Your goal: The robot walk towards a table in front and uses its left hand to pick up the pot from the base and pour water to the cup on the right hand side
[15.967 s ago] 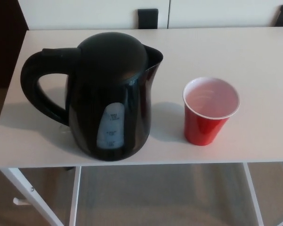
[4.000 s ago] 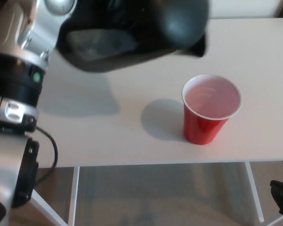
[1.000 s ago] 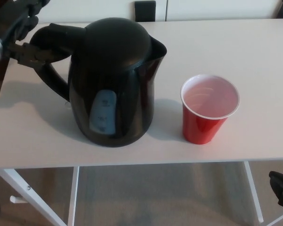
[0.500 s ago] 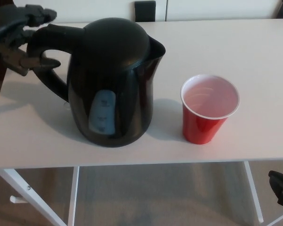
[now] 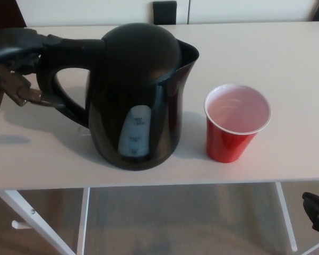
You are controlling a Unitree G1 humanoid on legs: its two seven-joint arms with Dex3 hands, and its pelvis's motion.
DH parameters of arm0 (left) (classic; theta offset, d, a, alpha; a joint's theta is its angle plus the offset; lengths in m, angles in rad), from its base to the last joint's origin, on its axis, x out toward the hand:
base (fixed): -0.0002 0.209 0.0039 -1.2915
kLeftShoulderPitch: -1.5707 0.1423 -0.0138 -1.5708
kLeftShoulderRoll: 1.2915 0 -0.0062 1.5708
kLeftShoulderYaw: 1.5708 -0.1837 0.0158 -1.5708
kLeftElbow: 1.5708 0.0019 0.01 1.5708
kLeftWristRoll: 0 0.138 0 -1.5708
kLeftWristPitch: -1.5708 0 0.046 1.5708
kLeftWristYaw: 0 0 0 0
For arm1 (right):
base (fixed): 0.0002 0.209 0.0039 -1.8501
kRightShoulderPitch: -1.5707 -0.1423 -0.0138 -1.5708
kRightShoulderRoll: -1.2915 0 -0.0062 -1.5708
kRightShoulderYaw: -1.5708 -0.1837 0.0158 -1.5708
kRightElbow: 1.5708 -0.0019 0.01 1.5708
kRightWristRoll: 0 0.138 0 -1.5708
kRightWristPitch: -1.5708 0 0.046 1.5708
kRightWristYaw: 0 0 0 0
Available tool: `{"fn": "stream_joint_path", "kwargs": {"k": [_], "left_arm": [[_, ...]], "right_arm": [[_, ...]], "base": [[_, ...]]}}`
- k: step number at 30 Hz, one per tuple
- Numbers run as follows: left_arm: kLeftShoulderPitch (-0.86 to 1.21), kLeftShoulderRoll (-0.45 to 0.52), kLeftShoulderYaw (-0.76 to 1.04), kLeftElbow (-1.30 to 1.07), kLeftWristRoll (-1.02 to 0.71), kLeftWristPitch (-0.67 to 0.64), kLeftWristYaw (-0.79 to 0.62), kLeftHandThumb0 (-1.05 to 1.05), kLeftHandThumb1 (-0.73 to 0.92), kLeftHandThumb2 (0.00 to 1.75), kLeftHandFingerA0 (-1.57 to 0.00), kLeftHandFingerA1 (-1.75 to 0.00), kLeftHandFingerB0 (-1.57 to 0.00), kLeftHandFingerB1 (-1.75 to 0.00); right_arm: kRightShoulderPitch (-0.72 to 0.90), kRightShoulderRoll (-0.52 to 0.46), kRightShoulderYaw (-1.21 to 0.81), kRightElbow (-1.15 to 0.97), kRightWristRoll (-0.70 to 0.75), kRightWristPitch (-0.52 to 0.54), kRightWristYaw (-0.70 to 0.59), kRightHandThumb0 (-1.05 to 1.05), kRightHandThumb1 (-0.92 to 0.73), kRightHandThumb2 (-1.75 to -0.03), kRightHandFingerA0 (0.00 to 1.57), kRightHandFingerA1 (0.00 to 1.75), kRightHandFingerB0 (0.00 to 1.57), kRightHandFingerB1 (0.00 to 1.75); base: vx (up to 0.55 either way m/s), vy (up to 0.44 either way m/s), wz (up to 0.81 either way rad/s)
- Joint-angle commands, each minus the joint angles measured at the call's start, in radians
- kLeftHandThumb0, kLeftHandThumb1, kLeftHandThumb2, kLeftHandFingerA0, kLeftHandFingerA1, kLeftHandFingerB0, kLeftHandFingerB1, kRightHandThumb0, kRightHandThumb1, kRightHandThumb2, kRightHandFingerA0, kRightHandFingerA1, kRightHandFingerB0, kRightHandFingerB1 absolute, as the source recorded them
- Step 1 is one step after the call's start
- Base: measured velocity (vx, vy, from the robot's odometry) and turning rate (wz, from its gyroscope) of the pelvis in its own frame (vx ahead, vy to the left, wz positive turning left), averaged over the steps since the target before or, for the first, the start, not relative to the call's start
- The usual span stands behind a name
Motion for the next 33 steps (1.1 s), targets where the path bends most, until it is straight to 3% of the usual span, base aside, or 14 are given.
{"fn": "stream_joint_path", "kwargs": {"k": [1, 7, 8, 13, 22, 23, 24, 25, 29, 30, 31, 32, 33], "left_arm": [[0.004, 0.044, 0.026, 0.018, -0.004, -0.051, -0.063, -0.86, 0.48, 0.57, 0.0, 0.0, 0.0, 0.0], [0.014, 0.108, 0.092, 0.026, -0.031, -0.076, -0.095, -0.84, 0.49, 0.55, 0.0, 0.0, 0.0, 0.0], [0.026, 0.16, 0.128, 0.019, -0.046, -0.089, -0.106, -0.85, 0.5, 0.56, 0.0, 0.0, 0.0, 0.0], [0.051, 0.244, 0.22, 0.086, -0.085, -0.109, -0.132, -0.87, 0.47, 0.58, 0.0, 0.0, 0.0, 0.0], [0.157, 0.344, 0.552, 0.34, -0.294, -0.143, -0.229, -0.72, 0.45, 0.54, 0.0, 0.0, 0.0, 0.0], [0.217, 0.339, 0.617, 0.346, -0.33, -0.169, -0.198, -0.75, 0.5, 0.57, 0.0, 0.0, 0.0, 0.0], [0.301, 0.321, 0.699, 0.351, -0.369, -0.177, -0.152, -0.77, 0.42, 0.69, 0.0, 0.0, 0.0, -0.01], [0.393, 0.291, 0.758, 0.336, -0.383, -0.202, -0.07, -0.71, 0.44, 0.78, 0.0, -0.1, 0.0, -0.03], [0.677, 0.159, 0.861, 0.236, -0.371, -0.216, 0.121, -0.55, 0.4, 0.76, 0.0, -0.28, 0.0, -0.18], [0.746, 0.105, 0.886, 0.2, -0.367, -0.186, 0.186, -0.47, 0.53, 0.56, -0.07, -0.28, -0.01, -0.24], [0.795, 0.049, 0.903, 0.208, -0.365, -0.173, 0.256, -0.43, 0.52, 0.62, -0.1, -0.3, -0.06, -0.21], [0.826, 0.011, 0.915, 0.217, -0.361, -0.172, 0.3, -0.23, 0.51, 0.97, -0.01, -0.49, 0.0, -0.48], [0.847, -0.015, 0.923, 0.219, -0.358, -0.173, 0.328, -0.23, 0.51, 0.97, -0.01, -0.49, 0.0, -0.48]], "right_arm": [[-0.018, -0.012, -0.011, -0.02, 0.005, -0.015, -0.014, 0.0, -0.51, -0.93, 0.29, 0.56, 0.21, 0.52], [-0.019, -0.015, -0.014, 0.024, 0.008, -0.032, 0.008, -0.01, -0.51, -0.93, 0.29, 0.57, 0.2, 0.52], [-0.019, -0.014, -0.014, 0.026, 0.007, -0.027, 0.005, 0.01, -0.51, -0.93, 0.3, 0.57, 0.2, 0.51], [-0.018, -0.015, -0.007, 0.054, -0.008, -0.042, 0.002, 0.01, -0.51, -0.93, 0.32, 0.58, 0.2, 0.51], [-0.004, -0.027, 0.012, 0.071, -0.039, -0.054, -0.017, 0.0, -0.5, -0.91, 0.32, 0.57, 0.18, 0.5], [0.002, -0.032, 0.011, 0.068, -0.037, -0.052, -0.014, -0.02, -0.49, -0.91, 0.3, 0.57, 0.18, 0.51], [0.019, -0.032, -0.003, 0.056, -0.012, -0.043, 0.004, 0.0, -0.5, -0.92, 0.27, 0.56, 0.17, 0.5], [0.037, -0.033, 0.0, 0.039, -0.023, -0.043, -0.011, -0.02, -0.5, -0.92, 0.3, 0.56, 0.18, 0.5], [0.096, -0.04, -0.007, 0.036, -0.024, -0.053, -0.003, -0.01, -0.49, -0.92, 0.31, 0.56, 0.21, 0.51], [0.113, -0.037, -0.013, 0.034, -0.013, -0.043, 0.001, -0.01, -0.49, -0.91, 0.31, 0.57, 0.22, 0.52], [0.127, -0.036, -0.015, 0.028, -0.008, -0.035, 0.006, 0.0, -0.48, -0.91, 0.3, 0.57, 0.22, 0.52], [0.138, -0.036, -0.015, 0.027, -0.008, -0.033, 0.007, 0.0, -0.48, -0.91, 0.3, 0.57, 0.23, 0.52], [0.147, -0.036, -0.014, 0.028, -0.009, -0.033, 0.006, 0.0, -0.48, -0.91, 0.3, 0.57, 0.23, 0.52]], "base": [[0.0, 0.0, 0.0], [0.0, 0.0, 0.0], [0.0, 0.0, 0.0], [0.0, 0.0, 0.0], [0.0, 0.0, 0.0], [0.0, 0.0, 0.0], [0.0, 0.0, 0.0], [0.0, 0.0, 0.0], [0.0, 0.0, 0.0], [0.0, 0.0, 0.0], [0.0, 0.0, 0.0], [0.0, 0.0, 0.0], [0.0, 0.0, 0.0]]}}
